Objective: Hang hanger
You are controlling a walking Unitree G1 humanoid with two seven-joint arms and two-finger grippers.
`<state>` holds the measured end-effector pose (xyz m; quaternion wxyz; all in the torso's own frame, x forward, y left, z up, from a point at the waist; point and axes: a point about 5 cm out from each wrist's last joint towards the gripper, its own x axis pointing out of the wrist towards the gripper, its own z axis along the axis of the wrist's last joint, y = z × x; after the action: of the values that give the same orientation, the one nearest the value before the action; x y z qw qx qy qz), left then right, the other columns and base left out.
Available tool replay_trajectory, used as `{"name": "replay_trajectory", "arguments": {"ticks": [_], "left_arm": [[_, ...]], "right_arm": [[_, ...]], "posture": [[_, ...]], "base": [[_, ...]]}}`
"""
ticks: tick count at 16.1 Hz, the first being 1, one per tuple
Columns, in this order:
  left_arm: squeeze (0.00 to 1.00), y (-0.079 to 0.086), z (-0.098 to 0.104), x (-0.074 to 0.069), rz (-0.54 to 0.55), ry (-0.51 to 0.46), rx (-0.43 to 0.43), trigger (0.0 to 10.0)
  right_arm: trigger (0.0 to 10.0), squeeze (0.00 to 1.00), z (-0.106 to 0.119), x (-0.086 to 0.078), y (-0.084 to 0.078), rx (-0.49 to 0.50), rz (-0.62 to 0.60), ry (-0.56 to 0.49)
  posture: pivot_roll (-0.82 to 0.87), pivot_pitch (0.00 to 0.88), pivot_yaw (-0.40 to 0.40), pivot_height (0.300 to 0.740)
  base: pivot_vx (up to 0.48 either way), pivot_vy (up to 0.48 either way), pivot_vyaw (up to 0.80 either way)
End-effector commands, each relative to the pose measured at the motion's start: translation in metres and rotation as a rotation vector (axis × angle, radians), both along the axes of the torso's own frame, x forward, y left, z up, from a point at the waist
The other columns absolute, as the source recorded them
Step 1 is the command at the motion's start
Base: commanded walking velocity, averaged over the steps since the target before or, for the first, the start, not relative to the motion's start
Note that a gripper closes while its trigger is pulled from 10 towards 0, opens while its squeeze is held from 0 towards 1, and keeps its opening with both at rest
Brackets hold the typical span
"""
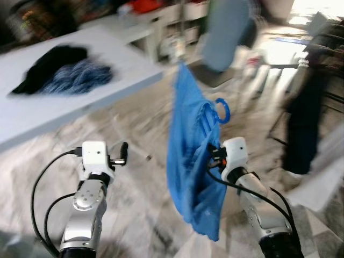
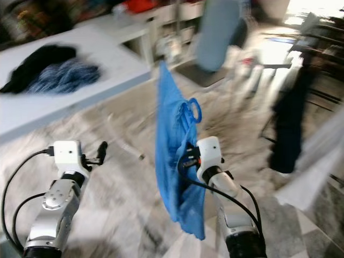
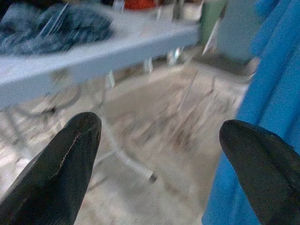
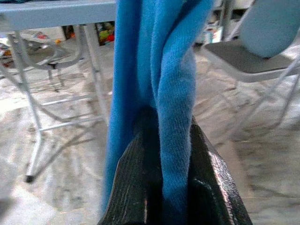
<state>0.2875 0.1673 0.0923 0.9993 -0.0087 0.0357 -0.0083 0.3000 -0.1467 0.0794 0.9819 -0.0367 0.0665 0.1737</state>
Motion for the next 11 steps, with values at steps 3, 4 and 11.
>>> {"name": "replay_trajectory", "arguments": {"ticks": [3, 4, 11], "left_arm": [[0.0, -0.0026, -0.0017, -0.0015, -0.003, 0.006, -0.006, 10.0], [0.0, -0.0024, -0.0017, -0.0014, -0.002, 0.006, -0.004, 10.0], [0.0, -0.0046, -0.005, -0.0008, 0.007, 0.028, -0.001, 10.0]], "right_arm": [[10.0, 0.0, 0.0118, 0.0039, -0.0003, 0.009, -0.003, -0.054], [10.0, 0.0, 0.0118, 0.004, -0.0002, 0.01, -0.003, -0.054], [10.0, 0.0, 0.0099, 0.0026, -0.0022, 0.019, -0.003, -0.042]], "posture": [[-0.13, 0.0, 0.05, 0.74], [-0.13, 0.0, 0.05, 0.74], [-0.13, 0.0, 0.05, 0.74]], "base": [[0.275, 0.0, 0.79], [0.27, 0.0, 0.6], [0.035, 0.0, 0.0]]}}
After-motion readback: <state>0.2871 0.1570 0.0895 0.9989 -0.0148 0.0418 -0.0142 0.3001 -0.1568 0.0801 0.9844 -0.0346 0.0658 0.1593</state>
